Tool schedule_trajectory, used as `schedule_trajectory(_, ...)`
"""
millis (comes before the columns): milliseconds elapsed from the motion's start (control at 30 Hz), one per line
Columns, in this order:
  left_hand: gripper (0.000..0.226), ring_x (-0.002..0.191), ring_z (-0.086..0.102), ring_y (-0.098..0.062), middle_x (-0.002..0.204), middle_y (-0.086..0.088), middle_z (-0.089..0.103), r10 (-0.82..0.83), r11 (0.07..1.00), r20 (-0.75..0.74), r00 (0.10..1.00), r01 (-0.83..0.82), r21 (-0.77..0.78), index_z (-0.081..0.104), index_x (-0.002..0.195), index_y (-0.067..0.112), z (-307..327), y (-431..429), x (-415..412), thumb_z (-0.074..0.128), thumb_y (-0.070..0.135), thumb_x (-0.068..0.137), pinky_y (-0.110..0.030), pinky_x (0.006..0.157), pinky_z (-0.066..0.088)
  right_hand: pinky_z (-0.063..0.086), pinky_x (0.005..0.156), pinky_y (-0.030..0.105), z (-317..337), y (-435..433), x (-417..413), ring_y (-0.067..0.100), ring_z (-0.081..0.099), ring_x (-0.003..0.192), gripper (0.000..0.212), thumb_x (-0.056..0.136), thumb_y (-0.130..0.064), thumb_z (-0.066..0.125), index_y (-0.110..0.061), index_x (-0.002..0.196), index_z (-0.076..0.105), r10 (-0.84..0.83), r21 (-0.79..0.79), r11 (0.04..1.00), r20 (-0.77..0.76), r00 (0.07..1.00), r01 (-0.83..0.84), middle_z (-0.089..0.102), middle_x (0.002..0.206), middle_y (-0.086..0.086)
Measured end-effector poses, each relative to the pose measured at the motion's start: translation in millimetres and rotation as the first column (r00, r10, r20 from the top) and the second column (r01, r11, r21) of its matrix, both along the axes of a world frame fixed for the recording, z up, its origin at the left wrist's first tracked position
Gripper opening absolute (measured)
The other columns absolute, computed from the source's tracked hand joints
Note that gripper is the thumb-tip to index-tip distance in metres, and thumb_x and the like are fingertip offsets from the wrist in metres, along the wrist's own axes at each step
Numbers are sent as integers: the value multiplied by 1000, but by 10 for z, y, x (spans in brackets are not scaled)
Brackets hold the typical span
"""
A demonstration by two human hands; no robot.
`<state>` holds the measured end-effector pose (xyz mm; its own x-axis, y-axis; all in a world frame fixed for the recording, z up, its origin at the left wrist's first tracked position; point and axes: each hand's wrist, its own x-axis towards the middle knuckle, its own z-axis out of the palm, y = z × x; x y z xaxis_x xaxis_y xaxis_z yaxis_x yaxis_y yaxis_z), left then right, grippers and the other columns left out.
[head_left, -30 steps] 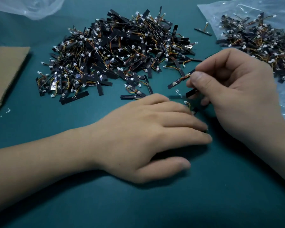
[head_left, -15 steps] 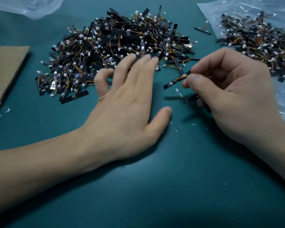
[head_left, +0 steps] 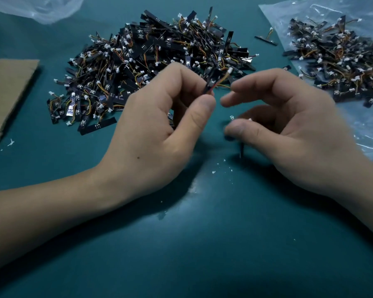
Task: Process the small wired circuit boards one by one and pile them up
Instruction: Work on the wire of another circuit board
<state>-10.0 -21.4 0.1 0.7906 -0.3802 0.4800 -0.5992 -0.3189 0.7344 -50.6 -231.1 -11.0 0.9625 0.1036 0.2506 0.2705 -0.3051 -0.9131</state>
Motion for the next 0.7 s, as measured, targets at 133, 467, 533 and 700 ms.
schedule_trajectory(133, 6, 61, 52, -20, 74, 6, 59, -34, 999, 22, 999, 33, 40, 66, 96, 18, -6, 0, 2, 65, 22, 100, -27, 57, 42, 41, 116, 47, 43, -66, -15, 20, 58, 134, 65, 84, -56, 77, -25, 138, 56, 79, -157, 985, 47, 996, -71, 65, 138, -4)
schedule_trajectory(467, 8, 54, 51, -10, 65, 24, 56, -43, 994, -11, 999, 44, 97, 70, 87, 27, 4, -7, -18, 74, 25, 93, -10, 55, 35, 54, 66, 55, 74, 18, -39, 32, 65, 68, 3, 95, -26, 68, -26, 96, 71, -72, -175, 981, 72, 995, 84, 72, 81, 0)
schedule_trajectory(533, 9, 52, 48, -5, 65, 25, 55, -37, 997, -16, 999, 38, 69, 68, 88, 29, 8, -3, -19, 74, 24, 94, -9, 54, 33, 55, 67, 54, 80, 25, -51, 28, 68, 68, 3, 93, -25, 71, -28, 94, 70, -65, -189, 979, 81, 995, 79, 73, 80, -3)
schedule_trajectory(700, 8, 50, 47, -3, 64, 26, 55, -31, 999, 0, 1000, 31, 24, 68, 90, 26, 3, 6, -26, 73, 23, 95, -7, 53, 30, 40, 51, 27, 87, 37, -98, 10, 50, 53, 27, 97, -32, 63, -18, 74, 61, -87, -272, 953, 166, 982, 131, 57, 61, 0)
